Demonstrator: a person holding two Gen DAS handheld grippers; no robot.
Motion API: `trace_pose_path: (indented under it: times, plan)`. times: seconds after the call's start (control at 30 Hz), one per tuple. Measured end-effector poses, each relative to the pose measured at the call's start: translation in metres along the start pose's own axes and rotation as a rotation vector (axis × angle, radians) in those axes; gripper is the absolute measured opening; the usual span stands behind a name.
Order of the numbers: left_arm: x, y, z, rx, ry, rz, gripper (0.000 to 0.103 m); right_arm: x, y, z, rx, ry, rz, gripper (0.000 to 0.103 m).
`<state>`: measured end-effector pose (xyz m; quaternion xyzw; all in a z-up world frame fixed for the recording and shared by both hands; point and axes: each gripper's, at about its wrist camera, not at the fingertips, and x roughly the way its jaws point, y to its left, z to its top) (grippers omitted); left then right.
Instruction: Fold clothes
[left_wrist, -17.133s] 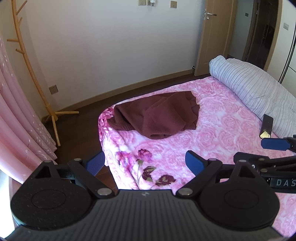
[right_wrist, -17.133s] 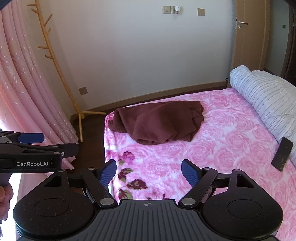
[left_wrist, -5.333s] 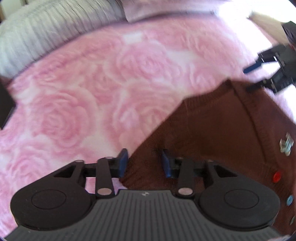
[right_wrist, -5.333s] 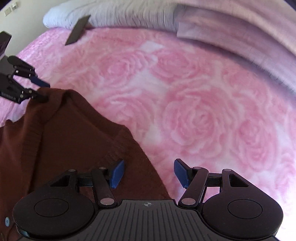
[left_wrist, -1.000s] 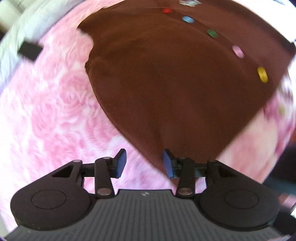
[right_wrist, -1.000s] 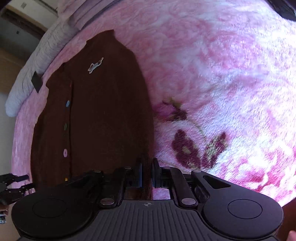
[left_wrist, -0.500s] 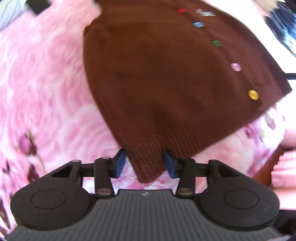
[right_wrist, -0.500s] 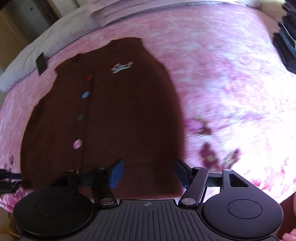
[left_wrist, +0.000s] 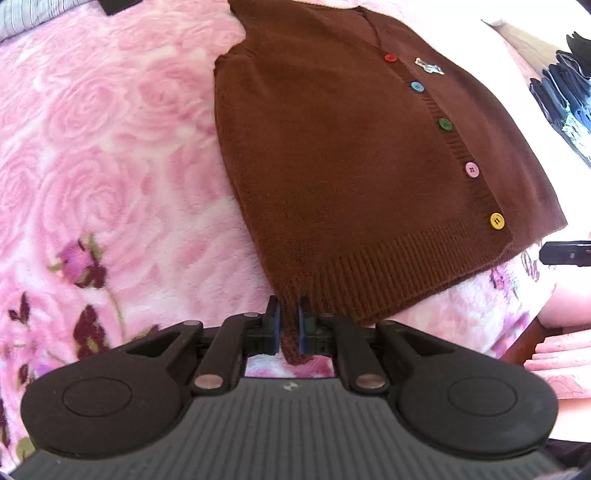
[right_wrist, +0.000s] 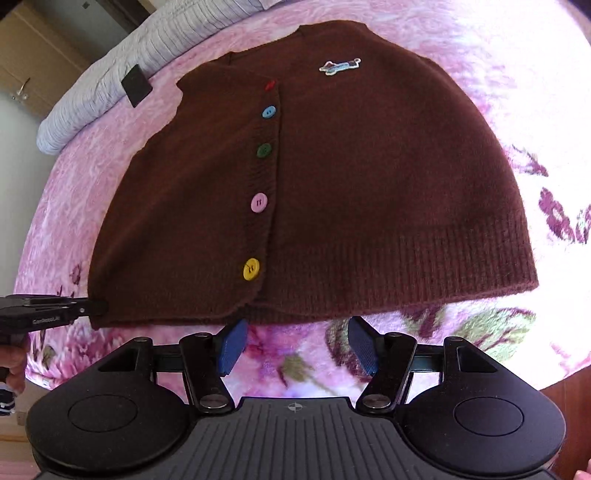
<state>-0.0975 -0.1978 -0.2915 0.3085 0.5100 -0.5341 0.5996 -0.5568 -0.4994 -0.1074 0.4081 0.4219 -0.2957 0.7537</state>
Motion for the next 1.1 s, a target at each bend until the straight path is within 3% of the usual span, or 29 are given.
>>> trace_pose_path:
  times: [0.23, 0.33, 0.5, 0.6, 0.93, 1.1]
  plan:
    - [-0.013, 0.015, 0.012, 0.010, 0.015, -0.031, 0.013, -0.020, -0.018, 0.022, 0.004, -0.028, -0.059, 0.064]
    - [-0.025, 0.023, 0.037, 0.020, -0.014, -0.011, 0.013, -0.032, -0.023, 0.043, -0.001, -0.059, -0.074, 0.064]
    - [-0.039, 0.038, 0.091, 0.044, -0.083, 0.034, 0.018, -0.040, -0.029, 0.107, -0.139, -0.092, -0.057, 0.064]
    - [-0.035, 0.038, 0.143, 0.087, -0.133, 0.045, 0.023, -0.030, -0.035, 0.165, -0.245, -0.090, -0.038, 0.064]
    - [0.056, 0.026, 0.324, 0.239, -0.198, 0.100, 0.033, 0.088, -0.039, 0.367, -0.616, 0.016, 0.032, 0.064]
    - [0.108, 0.024, 0.382, 0.343, -0.181, 0.140, 0.038, 0.152, -0.047, 0.422, -0.724, 0.069, 0.057, 0.064]
